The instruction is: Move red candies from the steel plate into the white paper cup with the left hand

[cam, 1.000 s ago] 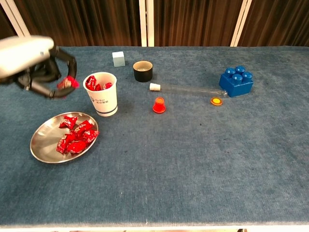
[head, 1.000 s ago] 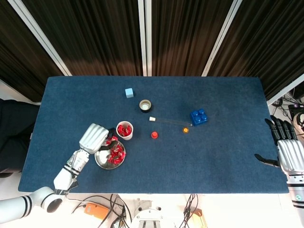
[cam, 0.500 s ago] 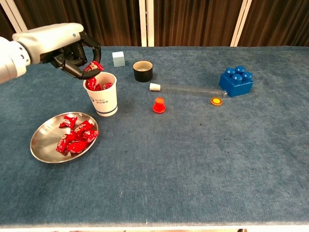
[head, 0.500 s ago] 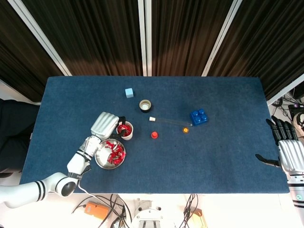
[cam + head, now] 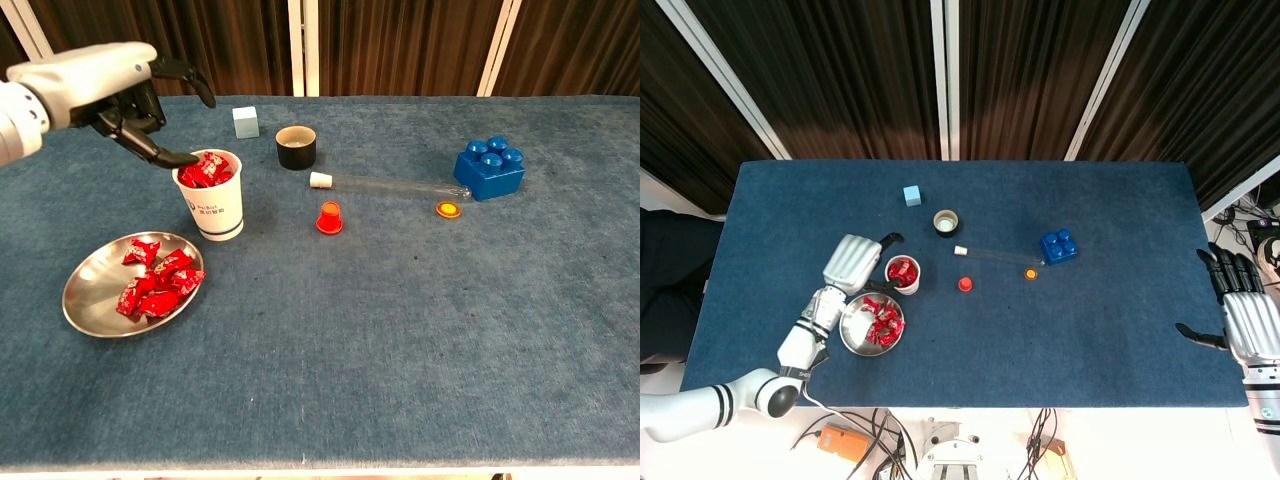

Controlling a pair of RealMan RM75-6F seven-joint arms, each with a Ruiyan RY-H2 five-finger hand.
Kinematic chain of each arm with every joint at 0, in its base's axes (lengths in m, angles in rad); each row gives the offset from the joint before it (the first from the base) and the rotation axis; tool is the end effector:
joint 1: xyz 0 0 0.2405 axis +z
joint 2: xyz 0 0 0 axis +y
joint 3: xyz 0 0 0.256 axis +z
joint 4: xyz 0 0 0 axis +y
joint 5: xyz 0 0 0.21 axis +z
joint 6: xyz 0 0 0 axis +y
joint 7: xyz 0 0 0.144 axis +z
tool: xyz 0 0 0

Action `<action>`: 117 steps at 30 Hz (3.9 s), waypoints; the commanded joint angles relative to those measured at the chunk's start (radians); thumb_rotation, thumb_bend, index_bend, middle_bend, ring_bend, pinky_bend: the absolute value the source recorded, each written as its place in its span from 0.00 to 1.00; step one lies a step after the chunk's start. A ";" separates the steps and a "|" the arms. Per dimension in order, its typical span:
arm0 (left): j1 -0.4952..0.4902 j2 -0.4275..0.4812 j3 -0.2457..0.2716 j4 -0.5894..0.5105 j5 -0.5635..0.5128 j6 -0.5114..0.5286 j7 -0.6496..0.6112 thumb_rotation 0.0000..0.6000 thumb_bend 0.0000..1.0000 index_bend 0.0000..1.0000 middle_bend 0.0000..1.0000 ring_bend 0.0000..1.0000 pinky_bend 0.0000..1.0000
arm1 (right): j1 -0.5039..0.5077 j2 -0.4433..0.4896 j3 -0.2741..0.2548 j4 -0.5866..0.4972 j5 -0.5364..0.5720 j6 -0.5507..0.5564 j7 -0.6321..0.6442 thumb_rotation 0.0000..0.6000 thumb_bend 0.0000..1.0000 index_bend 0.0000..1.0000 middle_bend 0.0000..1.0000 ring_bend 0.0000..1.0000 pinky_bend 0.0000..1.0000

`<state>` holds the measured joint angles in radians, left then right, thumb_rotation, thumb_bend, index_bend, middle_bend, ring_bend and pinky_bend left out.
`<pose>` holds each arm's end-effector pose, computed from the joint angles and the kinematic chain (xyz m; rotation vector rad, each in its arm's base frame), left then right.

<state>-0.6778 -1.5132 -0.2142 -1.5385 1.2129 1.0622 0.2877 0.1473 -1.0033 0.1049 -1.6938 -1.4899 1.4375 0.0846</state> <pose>-0.1421 0.3382 0.0116 -1.7749 -0.9180 -1.0794 -0.2884 -0.2100 0.1898 1.3960 -0.9006 1.0034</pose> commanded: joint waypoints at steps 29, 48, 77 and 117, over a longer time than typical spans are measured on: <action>0.126 -0.022 0.206 0.135 0.201 0.040 -0.006 0.96 0.23 0.41 0.97 0.89 0.75 | 0.002 0.008 0.000 -0.027 -0.003 0.003 -0.023 1.00 0.10 0.00 0.00 0.00 0.00; 0.119 -0.073 0.205 0.215 0.205 0.005 0.014 0.98 0.24 0.46 0.97 0.89 0.75 | 0.005 0.008 0.000 -0.035 0.004 -0.004 -0.036 1.00 0.10 0.00 0.00 0.00 0.00; 0.087 0.063 0.057 0.000 0.222 0.087 -0.154 1.00 0.43 0.61 0.97 0.90 0.75 | 0.006 0.006 0.001 -0.029 0.003 -0.003 -0.029 1.00 0.10 0.00 0.00 0.00 0.00; 0.241 0.297 0.076 -0.135 -0.029 0.263 0.000 0.96 0.09 0.26 0.53 0.43 0.37 | -0.005 0.024 0.007 0.038 0.015 0.000 0.061 1.00 0.10 0.00 0.00 0.00 0.00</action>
<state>-0.5051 -1.2590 -0.1579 -1.6824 1.1956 1.2495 0.2908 0.1424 -0.9818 0.1115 -1.6591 -1.4745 1.4378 0.1423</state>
